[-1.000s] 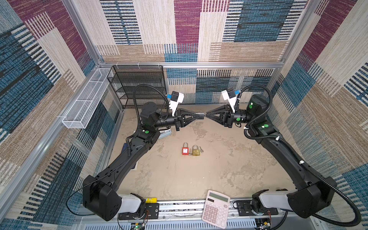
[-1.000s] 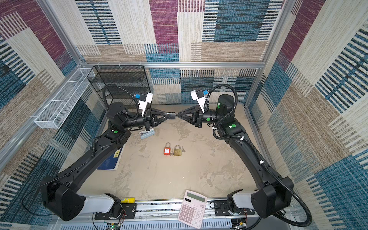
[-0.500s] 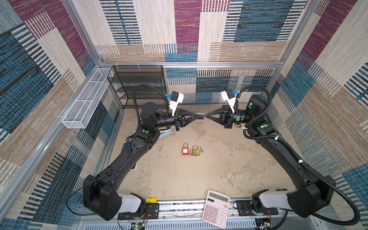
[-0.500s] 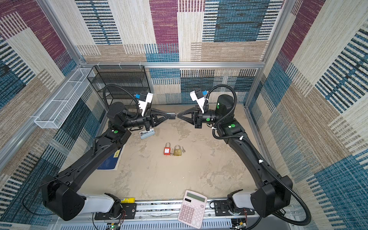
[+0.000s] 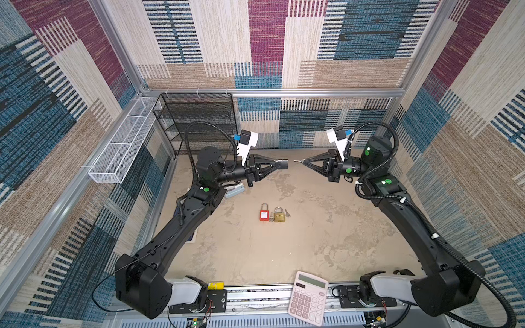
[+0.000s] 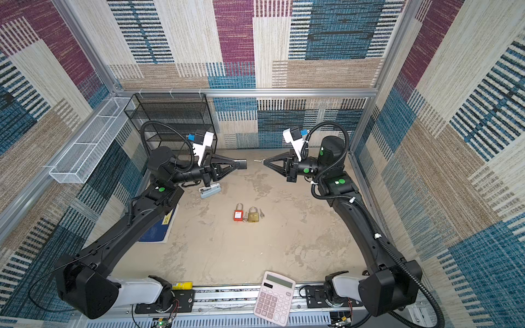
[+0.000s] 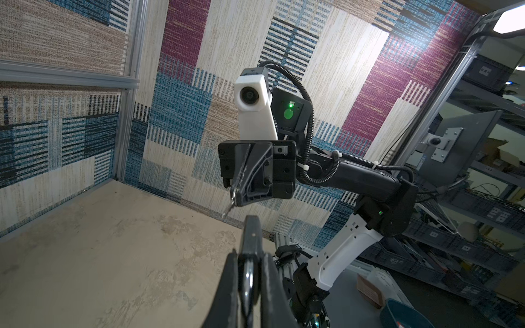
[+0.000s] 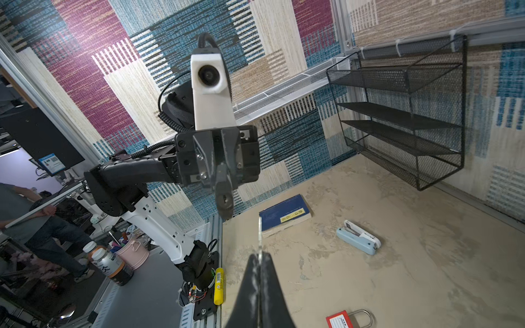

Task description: Lock with the key

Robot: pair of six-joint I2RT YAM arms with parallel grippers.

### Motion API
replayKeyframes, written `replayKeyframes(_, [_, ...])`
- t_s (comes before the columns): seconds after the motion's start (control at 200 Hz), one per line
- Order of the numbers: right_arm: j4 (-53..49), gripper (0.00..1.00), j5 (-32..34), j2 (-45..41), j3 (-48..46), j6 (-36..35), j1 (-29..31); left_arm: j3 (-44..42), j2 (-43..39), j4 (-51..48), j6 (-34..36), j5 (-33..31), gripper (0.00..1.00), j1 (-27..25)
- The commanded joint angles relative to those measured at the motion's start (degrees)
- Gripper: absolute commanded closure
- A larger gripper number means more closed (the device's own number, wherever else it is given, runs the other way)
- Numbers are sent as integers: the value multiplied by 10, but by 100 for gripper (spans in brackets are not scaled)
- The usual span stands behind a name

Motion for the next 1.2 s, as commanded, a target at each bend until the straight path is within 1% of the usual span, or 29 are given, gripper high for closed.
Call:
replayKeyframes(0.0, [-5, 100, 1, -15, -9, -5, -21, -1, -7, 19, -4, 8, 100, 2])
replayKeyframes(0.17, [-12, 100, 20, -34, -24, -7, -44, 0, -7, -8, 16, 7, 100, 2])
replayKeyframes(0.341, [-16, 100, 35, -39, -31, -8, -53, 1, -2, -3, 11, 8, 100, 3])
replayKeyframes(0.391, [-27, 100, 52, -40, -30, -13, -54, 3, 0, -14, 18, 8, 100, 2])
replayKeyframes(0.426, [-46, 100, 87, -41, -23, -22, -55, 5, 3, -30, 30, 7, 100, 1])
replayKeyframes(0.471, [-81, 100, 138, -45, -11, -42, -55, 5, 7, -65, 65, 4, 100, 1])
replayKeyframes(0.531, [-125, 100, 221, -52, 4, -62, -55, 5, 17, -136, 133, -14, 100, 0])
replayKeyframes(0.626, [-159, 100, 311, -70, 10, -80, -55, 20, 49, -242, 207, -21, 100, -4])
replayKeyframes(0.696, [-177, 100, 338, -79, 12, -92, -55, 35, 73, -307, 263, -38, 100, -17])
replayKeyframes(0.771, [-199, 100, 372, -82, 15, -101, -55, 64, 107, -398, 335, -72, 100, -32])
replayKeyframes(0.836, [-210, 100, 401, -87, 10, -108, -55, 109, 146, -495, 399, -102, 100, -50])
replayKeyframes(0.932, [-219, 100, 417, -93, 6, -116, -55, 177, 208, -619, 478, -138, 100, -77])
replayKeyframes(1.022, [-230, 100, 432, -97, 6, -123, -55, 235, 266, -705, 527, -164, 100, -100])
replayKeyframes(1.192, [-262, 100, 521, -115, 18, -137, -56, 315, 350, -792, 575, -189, 100, -130])
